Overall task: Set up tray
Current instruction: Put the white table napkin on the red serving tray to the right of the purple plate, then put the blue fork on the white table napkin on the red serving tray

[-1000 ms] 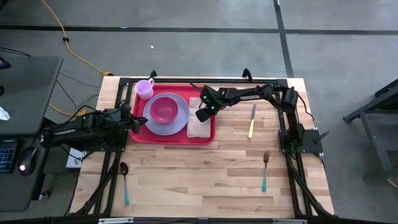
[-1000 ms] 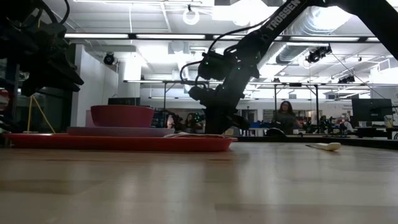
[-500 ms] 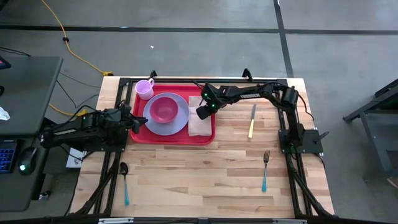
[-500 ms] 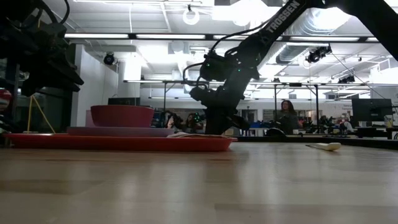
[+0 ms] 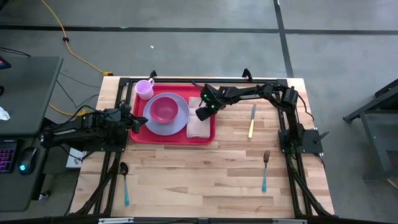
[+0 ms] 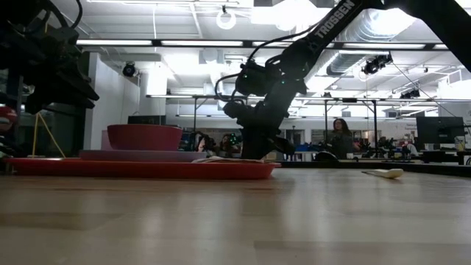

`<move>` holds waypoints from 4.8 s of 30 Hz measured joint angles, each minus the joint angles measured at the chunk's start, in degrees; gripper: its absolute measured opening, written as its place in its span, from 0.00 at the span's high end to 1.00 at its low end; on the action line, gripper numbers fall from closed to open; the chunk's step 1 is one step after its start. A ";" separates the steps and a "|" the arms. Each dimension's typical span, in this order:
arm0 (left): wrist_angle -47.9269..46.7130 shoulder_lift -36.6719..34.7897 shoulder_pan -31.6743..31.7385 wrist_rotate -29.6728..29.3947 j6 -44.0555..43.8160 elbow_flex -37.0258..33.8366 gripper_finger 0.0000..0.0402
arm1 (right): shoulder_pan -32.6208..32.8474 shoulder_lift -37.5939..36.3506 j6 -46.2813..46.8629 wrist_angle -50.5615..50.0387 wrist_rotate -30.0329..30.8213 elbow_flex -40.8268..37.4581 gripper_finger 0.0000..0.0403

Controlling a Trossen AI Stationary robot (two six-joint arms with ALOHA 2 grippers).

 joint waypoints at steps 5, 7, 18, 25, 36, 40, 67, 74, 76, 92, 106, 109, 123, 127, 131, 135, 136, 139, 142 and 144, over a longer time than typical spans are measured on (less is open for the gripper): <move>0.00 0.00 0.00 0.06 0.00 0.00 0.66 | -0.22 0.02 0.00 -0.02 -0.72 -0.02 0.92; 0.02 0.00 0.00 0.17 0.00 0.00 0.66 | -0.19 0.02 0.02 -0.02 -0.61 -0.02 0.92; 0.02 0.00 0.00 0.15 -0.02 0.00 0.66 | -0.59 0.07 0.11 -1.73 -1.86 2.77 0.93; 0.03 0.00 0.00 0.13 0.00 0.00 0.66 | -1.47 0.07 -3.01 -8.50 -1.28 8.12 0.94; -0.09 0.00 0.00 -0.11 0.17 0.00 0.66 | -1.25 0.04 -9.55 -33.30 5.50 24.57 0.94; -0.33 -0.01 0.00 -0.09 0.19 0.00 0.66 | -0.30 0.04 -9.61 -41.52 9.04 29.56 0.94; 13.45 -0.02 0.00 -5.50 17.64 -0.02 0.66 | 3.87 -7.44 -4.30 -55.52 25.70 33.59 0.93; 14.01 -0.04 0.00 0.66 19.99 -0.02 0.66 | 5.14 -14.52 -1.12 -58.17 32.46 33.55 0.93; 13.94 -0.04 0.00 1.38 20.64 -0.02 0.66 | 5.65 -16.39 0.46 -60.21 33.81 33.55 0.93; 13.05 -0.04 0.00 3.20 21.31 -0.02 0.66 | 13.53 -27.94 19.05 -69.16 36.50 24.37 0.92; 13.07 -0.02 0.00 3.94 21.24 -0.02 0.66 | 21.01 -49.96 32.54 -60.22 35.67 -4.07 0.92; 13.07 -0.02 0.00 4.62 21.24 -0.02 0.66 | 21.07 -55.76 33.77 -56.41 34.00 -9.31 0.93; 13.09 -0.02 0.00 5.66 19.13 -0.02 0.66 | 21.06 -69.36 34.09 -47.86 26.57 -26.10 0.94; 13.09 -0.02 0.00 5.64 18.02 -0.02 0.66 | 21.05 -70.71 33.99 -46.07 26.33 -28.83 0.94; 13.09 -0.02 0.00 5.64 17.94 -0.02 0.66 | 21.05 -71.55 33.97 -45.75 23.82 -30.62 0.93; 13.08 -0.02 0.00 5.60 17.88 -0.02 0.66 | 21.05 -71.80 34.16 -45.69 20.62 -32.24 0.92; 13.07 -0.02 0.00 5.60 17.65 -0.02 0.66 | 21.05 -71.80 34.60 -45.68 19.59 -32.80 0.92; 13.07 -0.02 0.00 5.57 15.89 -0.02 0.66 | 21.05 -71.78 36.44 -45.36 16.19 -34.56 0.92; 13.07 -0.02 0.00 5.60 15.04 -0.02 0.66 | 21.09 -71.76 38.81 -45.39 12.82 -35.62 0.91; 13.05 -0.02 0.00 5.70 15.02 -0.02 0.66 | 21.62 -71.76 40.06 -45.42 11.34 -35.98 0.91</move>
